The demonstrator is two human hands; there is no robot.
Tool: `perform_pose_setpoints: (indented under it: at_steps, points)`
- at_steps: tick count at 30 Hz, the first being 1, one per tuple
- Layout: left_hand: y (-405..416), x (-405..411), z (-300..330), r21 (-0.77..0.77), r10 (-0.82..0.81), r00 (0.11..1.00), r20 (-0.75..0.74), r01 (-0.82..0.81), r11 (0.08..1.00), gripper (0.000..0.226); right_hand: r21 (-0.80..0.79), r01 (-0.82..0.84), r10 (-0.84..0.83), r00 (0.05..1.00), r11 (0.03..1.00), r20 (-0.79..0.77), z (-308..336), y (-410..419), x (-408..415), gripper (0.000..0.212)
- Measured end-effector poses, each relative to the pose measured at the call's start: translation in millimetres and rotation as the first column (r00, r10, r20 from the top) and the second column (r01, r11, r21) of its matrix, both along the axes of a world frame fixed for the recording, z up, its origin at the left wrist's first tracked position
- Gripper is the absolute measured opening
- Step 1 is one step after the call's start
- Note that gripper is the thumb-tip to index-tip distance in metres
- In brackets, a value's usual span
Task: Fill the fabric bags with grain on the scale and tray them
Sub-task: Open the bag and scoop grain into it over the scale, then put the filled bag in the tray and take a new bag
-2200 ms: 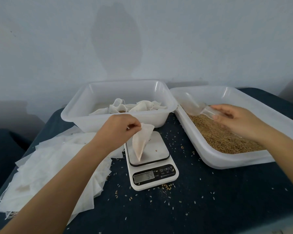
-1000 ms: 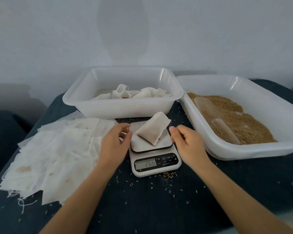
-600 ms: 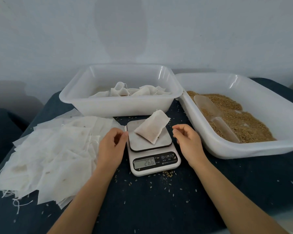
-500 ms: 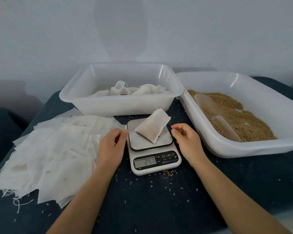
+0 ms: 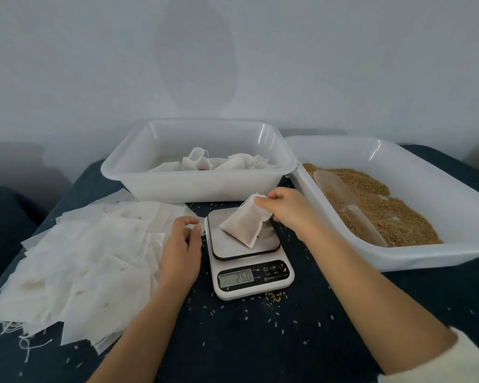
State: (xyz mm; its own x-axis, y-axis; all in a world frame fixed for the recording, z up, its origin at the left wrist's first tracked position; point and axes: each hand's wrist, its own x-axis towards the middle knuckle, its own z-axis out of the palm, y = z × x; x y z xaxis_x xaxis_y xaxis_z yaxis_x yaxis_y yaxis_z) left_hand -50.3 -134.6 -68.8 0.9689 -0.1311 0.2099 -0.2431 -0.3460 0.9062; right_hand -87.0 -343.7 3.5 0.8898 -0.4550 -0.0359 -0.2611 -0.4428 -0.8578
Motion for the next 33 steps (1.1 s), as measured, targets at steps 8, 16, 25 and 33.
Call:
perform_pose_setpoints:
  at_steps: [8, 16, 25, 33]
  points:
    - [1.4, -3.6, 6.0, -0.004, -0.040, 0.998, -0.044, 0.040, 0.999, 0.023, 0.071, -0.104, 0.117, 0.969, 0.992, -0.218, 30.1, 2.2, 23.9, 0.024]
    - [4.1, -4.2, 6.0, -0.009, -0.078, 0.997, -0.004, 0.078, 0.997, 0.014, -0.440, -0.592, 0.354, 0.784, 0.675, -0.510, 116.8, 32.1, 55.4, 0.023]
    - [3.2, -3.1, 7.6, 0.002, -0.086, 0.994, -0.065, 0.087, 0.996, 0.010, -0.729, -0.399, 0.396, 0.898, 0.556, -0.189, 157.9, 68.5, 154.8, 0.019]
    - [1.1, 0.9, 5.0, 0.016, -0.103, 0.995, -0.004, 0.103, 0.995, 0.018, -0.793, -0.213, 0.272, 0.960, 0.570, -0.062, 90.3, 90.2, 234.6, 0.023]
